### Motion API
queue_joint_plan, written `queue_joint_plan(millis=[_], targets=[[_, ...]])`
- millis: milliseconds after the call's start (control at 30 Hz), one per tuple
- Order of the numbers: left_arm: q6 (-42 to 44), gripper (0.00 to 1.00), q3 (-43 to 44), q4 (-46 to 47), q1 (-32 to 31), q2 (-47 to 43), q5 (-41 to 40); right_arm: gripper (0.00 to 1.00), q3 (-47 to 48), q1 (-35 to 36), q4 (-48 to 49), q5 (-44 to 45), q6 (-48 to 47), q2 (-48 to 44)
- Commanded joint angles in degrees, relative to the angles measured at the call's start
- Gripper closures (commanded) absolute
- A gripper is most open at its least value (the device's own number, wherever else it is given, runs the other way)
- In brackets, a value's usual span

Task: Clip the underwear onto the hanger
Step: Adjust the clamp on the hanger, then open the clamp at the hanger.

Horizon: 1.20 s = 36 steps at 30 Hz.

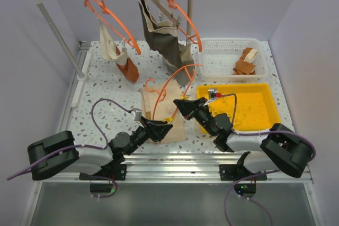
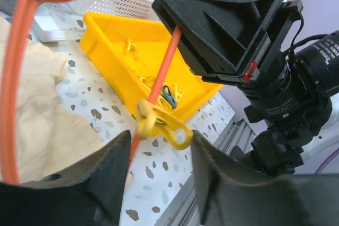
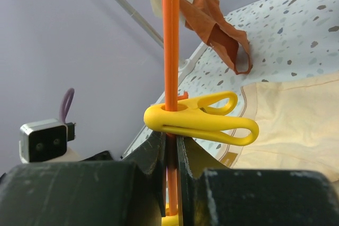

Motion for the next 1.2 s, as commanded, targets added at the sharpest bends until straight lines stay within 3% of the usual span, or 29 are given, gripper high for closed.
queue_joint_plan(millis=[0,133,300,567,1167], targets=[[3.04,0.44,-4.19,-0.75,-0.15,-1.73,-2.30,1.00,1.44,0.65,9.44,-3.11,-0.51,-3.62],[4.09,0.33,-4.19,-1.91,-0.15,-2.34,-3.54,1.00,1.52,0.65,5.82,-3.54,-0.95,-6.69],[5.41,0.30,-3.93,-0.59,-0.15,-1.73,-3.72,1.00,3.28,0.65,-1.98,-4.60,-0.60,-8.98],[8.92,0.29,-4.10,3.53,-0.06,-2.35,-3.46,1.00,4.51,0.65,-9.21,-5.21,-0.42,-9.95],[7.17,0.35,-4.81,5.12,-0.15,0.12,-0.03,1.00,5.65,0.56,-10.97,-5.92,-0.33,-8.55]])
